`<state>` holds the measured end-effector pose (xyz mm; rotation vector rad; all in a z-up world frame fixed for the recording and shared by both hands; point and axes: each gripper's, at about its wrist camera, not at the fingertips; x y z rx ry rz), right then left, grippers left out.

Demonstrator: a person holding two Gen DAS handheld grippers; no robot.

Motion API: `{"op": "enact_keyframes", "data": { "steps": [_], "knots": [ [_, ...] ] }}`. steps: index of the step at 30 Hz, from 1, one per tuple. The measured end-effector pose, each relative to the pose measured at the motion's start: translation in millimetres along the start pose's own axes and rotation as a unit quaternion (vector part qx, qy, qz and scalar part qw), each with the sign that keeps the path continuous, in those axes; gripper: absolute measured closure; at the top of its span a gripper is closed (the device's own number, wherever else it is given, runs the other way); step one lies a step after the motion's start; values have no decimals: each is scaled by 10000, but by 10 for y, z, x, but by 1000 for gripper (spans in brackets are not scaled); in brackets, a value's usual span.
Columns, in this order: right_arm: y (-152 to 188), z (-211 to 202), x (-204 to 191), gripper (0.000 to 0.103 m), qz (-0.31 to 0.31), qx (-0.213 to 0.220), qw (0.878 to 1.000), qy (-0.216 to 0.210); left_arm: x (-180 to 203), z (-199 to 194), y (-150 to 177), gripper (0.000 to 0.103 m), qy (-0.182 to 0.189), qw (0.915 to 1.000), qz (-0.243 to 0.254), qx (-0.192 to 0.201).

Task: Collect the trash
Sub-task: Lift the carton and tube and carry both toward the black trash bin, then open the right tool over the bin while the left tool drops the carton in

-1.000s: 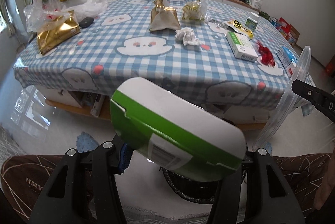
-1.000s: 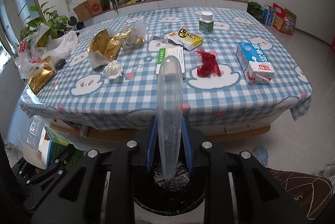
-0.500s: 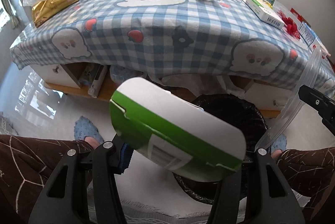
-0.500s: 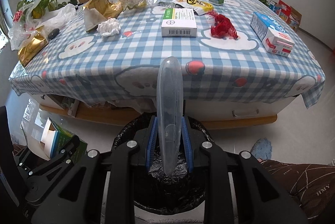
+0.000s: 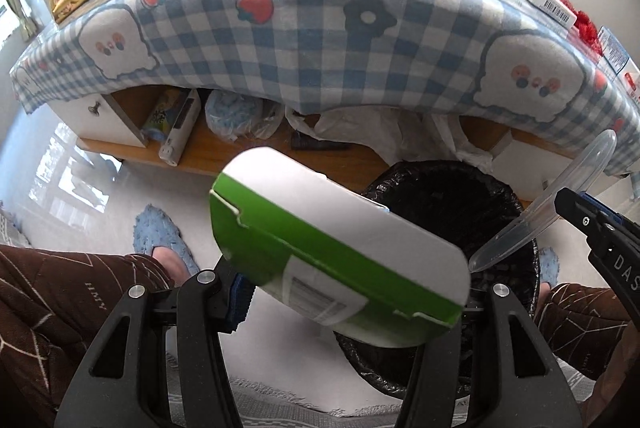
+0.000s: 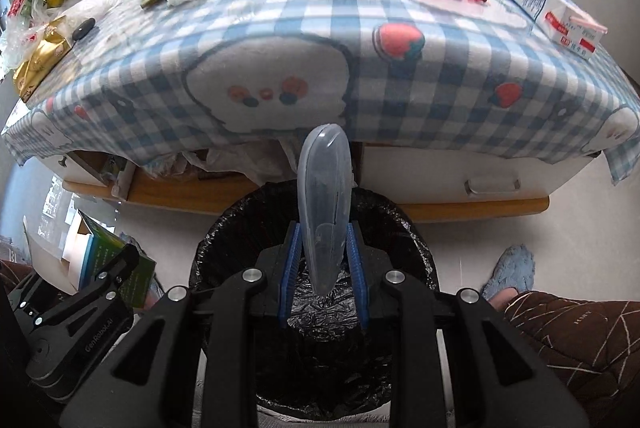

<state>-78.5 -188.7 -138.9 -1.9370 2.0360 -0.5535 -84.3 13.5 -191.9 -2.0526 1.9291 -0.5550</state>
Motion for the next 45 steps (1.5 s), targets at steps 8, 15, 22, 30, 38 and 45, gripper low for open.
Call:
{"op": "enact_keyframes", "data": {
  "steps": [8, 15, 22, 30, 38, 45],
  "knots": [
    [94, 237, 16, 81, 28, -27, 9999, 158, 9, 170, 67, 50, 30, 9998, 128, -114],
    [148, 459, -54, 81, -90, -156, 9997, 176, -79, 294, 107, 50, 35, 9999, 65, -156],
    [205, 626, -83, 81, -137, -281, 9993, 224, -151, 432, 149, 50, -45, 9996, 42, -291],
    [213, 690, -64, 80, -119, -349, 9991, 197, -130, 486, 175, 50, -14, 9995, 141, -292],
    [119, 440, 57, 52, -35, -102, 9997, 213, -26, 291, 83, 49, 203, 9997, 124, -98],
    [-31, 20, 336, 19, 98, 305, 9991, 273, 215, 82, -34, 49, 384, 9987, 324, -48]
  ]
}}
Point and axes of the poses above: each gripper's, at about its wrist camera, not at the fingertips, and z roughly the way its jaws point, x to its right, y to its underside, and after that the axes turned 6 degrees about y, right-handed
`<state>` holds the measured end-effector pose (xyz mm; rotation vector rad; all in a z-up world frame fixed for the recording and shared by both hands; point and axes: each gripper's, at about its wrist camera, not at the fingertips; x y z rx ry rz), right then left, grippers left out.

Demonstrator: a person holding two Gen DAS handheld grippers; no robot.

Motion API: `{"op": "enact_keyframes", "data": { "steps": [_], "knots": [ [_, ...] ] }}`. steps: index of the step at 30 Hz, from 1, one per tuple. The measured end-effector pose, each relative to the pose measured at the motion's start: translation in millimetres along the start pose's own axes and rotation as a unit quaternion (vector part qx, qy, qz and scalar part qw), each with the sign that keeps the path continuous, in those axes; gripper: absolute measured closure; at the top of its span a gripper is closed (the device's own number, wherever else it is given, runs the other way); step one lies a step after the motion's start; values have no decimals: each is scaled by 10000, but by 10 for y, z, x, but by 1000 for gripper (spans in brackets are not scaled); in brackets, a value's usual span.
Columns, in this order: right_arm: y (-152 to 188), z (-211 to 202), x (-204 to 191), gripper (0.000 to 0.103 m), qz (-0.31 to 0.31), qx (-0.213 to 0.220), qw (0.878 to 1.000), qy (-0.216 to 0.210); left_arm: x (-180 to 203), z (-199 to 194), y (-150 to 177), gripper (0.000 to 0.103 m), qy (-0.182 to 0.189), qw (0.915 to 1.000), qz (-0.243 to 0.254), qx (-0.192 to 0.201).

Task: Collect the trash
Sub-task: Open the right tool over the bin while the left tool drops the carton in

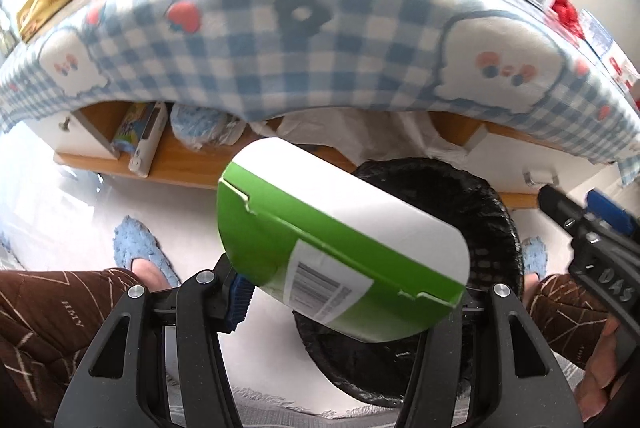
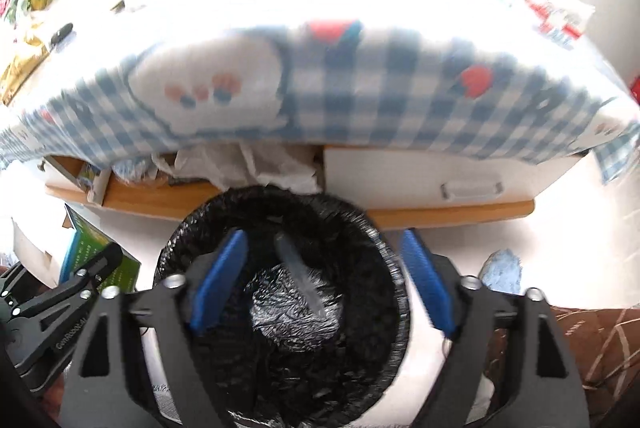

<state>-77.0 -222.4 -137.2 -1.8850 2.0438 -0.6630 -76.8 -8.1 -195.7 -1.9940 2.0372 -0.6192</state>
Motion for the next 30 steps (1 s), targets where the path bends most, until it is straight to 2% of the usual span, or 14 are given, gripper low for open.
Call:
{"op": "enact_keyframes", "data": {
  "steps": [2, 6, 15, 20, 26, 30],
  "knots": [
    [-34, -82, 112, 13, 80, 84, 9999, 61, 77, -54, -27, 49, 33, 10000, 75, 43],
    [-106, -207, 326, 8, 85, 139, 9997, 166, 201, -99, -84, 49, 67, 9999, 130, 33],
    [-109, -134, 819, 8, 236, -213, 9989, 358, 517, -37, -127, 49, 135, 9994, 288, -112],
    [-56, 17, 1047, 8, 340, -458, 9971, 510, 727, 123, -68, 49, 102, 9986, 422, -303],
    [70, 288, 1211, 8, 389, -891, 9938, 541, 830, 365, -56, 49, 75, 9974, 501, -510],
    [150, 403, 1320, 8, 450, -1030, 9915, 658, 881, 539, -18, 49, 70, 9963, 545, -658]
  ]
}}
Point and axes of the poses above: each gripper's, at about its wrist camera, not at the fingertips, and z roughly the way its jaws point, x to its right, y to its underside, and after that the axes turned 6 degrees about y, right-handed
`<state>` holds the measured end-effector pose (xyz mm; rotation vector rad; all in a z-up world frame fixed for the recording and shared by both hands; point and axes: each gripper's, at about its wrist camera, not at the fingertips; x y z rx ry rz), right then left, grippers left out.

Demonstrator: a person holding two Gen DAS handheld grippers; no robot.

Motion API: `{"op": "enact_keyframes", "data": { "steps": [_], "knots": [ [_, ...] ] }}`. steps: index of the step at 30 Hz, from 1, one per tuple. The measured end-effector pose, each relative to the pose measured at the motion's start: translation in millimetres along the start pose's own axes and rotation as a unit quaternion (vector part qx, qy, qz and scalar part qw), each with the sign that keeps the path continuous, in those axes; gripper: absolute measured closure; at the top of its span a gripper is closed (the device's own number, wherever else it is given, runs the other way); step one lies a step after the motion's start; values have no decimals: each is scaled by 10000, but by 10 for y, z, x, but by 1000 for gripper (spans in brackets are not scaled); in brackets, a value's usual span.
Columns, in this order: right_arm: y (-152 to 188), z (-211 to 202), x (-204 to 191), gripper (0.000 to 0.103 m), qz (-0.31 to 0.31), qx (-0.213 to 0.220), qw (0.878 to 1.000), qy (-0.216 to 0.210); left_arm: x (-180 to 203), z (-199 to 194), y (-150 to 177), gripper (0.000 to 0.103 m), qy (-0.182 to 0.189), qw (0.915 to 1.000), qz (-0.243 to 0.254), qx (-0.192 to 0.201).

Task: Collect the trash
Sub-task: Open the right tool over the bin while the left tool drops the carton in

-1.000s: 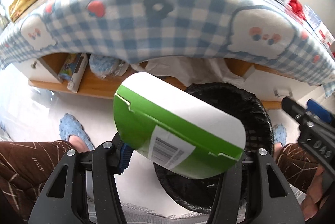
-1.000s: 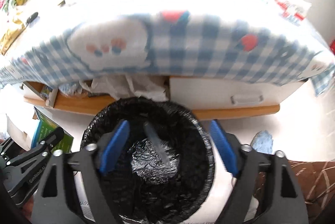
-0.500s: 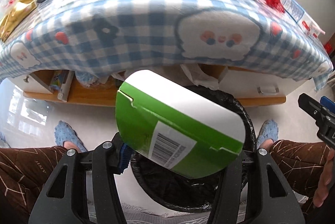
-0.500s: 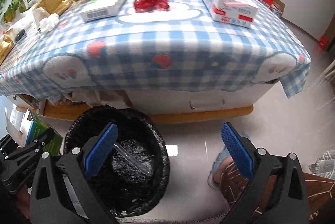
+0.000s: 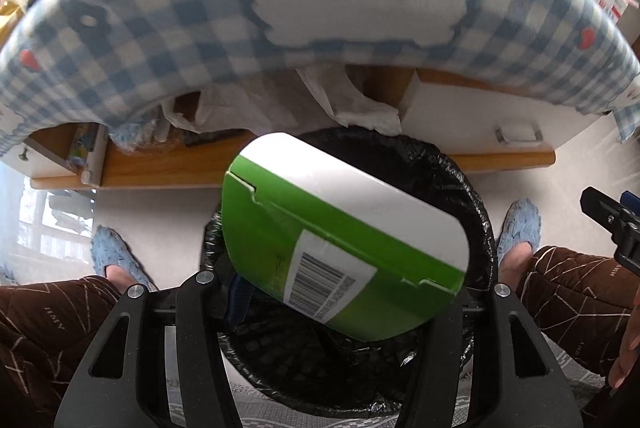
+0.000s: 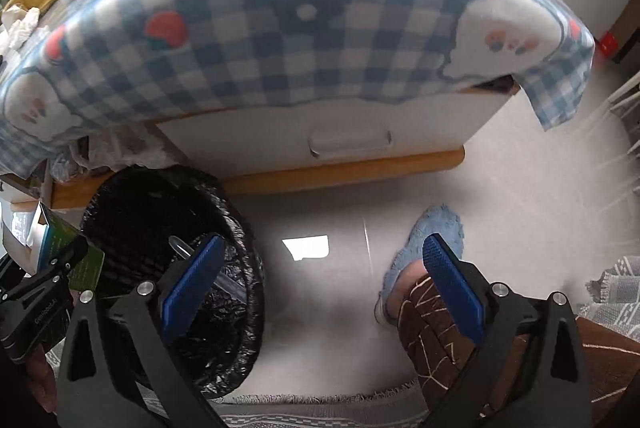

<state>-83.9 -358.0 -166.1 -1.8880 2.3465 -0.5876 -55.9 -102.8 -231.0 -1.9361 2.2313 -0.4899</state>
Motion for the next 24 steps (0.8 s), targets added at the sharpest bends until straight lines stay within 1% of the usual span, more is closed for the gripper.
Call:
{"op": "enact_keyframes", "data": {
  "steps": [7, 12, 18, 21, 23, 24],
  "knots": [
    [49, 184, 72, 8, 102, -148, 9998, 129, 121, 278, 37, 49, 17, 9997, 136, -184],
    [73, 231, 14, 8, -5, -98, 9997, 219, 126, 375, 40, 48, 50, 9996, 143, -255],
    [63, 222, -29, 8, 3, -97, 9997, 214, 149, 364, 31, 42, 53, 9998, 157, -137],
    [50, 201, -33, 8, -9, -98, 9998, 176, 149, 326, 22, 32, 38, 9998, 162, -72],
    [39, 173, -42, 8, -22, -70, 9998, 183, 133, 284, 8, 19, 30, 9999, 125, -8],
    [33, 150, -47, 8, -16, -34, 9999, 148, 121, 261, 1, 16, 44, 9999, 108, 31]
  ]
}}
Point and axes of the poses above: each gripper's, at about its wrist camera, not at the fingertips, and z roughly the way its jaws point, x to its right, y to its underside, and after that the axes turned 6 degrees about y, right-handed
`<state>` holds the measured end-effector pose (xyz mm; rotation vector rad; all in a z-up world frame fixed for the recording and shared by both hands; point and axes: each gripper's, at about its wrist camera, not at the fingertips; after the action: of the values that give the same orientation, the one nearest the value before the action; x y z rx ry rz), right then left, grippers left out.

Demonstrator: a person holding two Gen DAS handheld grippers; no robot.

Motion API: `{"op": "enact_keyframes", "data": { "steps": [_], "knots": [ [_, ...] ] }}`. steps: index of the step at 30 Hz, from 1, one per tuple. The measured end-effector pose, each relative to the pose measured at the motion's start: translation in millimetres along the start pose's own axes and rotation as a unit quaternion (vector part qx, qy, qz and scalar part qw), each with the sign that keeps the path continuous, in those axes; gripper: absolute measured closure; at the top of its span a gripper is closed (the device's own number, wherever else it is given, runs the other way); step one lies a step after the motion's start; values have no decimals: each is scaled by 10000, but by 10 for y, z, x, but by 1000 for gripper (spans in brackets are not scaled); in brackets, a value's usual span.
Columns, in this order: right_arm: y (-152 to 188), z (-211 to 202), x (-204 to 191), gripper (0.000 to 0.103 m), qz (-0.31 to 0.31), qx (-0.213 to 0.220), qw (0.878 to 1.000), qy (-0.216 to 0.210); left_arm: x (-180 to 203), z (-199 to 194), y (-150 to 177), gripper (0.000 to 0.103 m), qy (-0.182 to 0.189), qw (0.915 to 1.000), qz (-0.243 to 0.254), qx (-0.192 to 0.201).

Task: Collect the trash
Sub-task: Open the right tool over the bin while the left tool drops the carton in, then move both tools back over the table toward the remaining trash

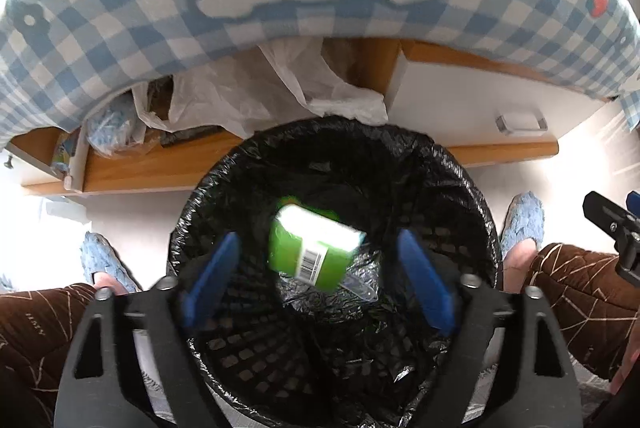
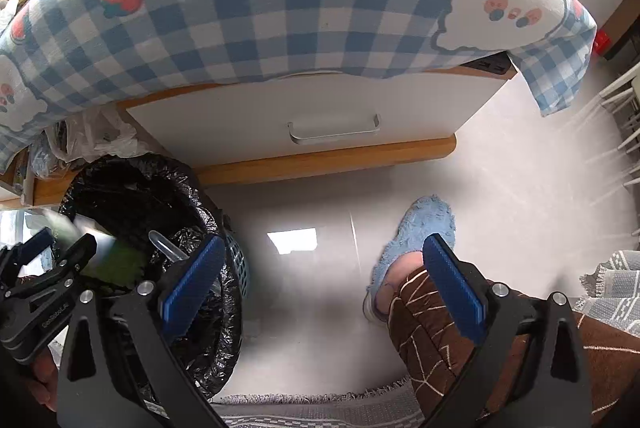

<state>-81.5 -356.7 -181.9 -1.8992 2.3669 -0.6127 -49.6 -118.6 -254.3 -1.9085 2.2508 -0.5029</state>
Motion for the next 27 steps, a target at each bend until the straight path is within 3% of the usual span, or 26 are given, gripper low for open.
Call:
{"op": "enact_keyframes", "data": {
  "steps": [4, 18, 27],
  "knots": [
    [-48, -161, -19, 8, 43, 245, 9996, -105, -11, -141, -42, 6, -48, 9998, 45, 207],
    [-263, -1035, -47, 8, 238, 1323, 9897, -487, -128, -1049, -279, 6, -56, 9967, -58, 814],
    [-360, -1490, -132, 8, 168, 1773, 9818, -653, -174, -1584, -353, 6, -47, 9931, -22, 1170]
  ]
}}
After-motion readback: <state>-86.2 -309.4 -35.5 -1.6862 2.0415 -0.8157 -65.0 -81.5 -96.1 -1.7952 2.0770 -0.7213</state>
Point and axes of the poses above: each gripper's, at about its wrist camera, not at the fingertips, and z roughly the way its jaws point, x to its right, y to its underside, and after that the axes turned 6 degrees about y, right-handed
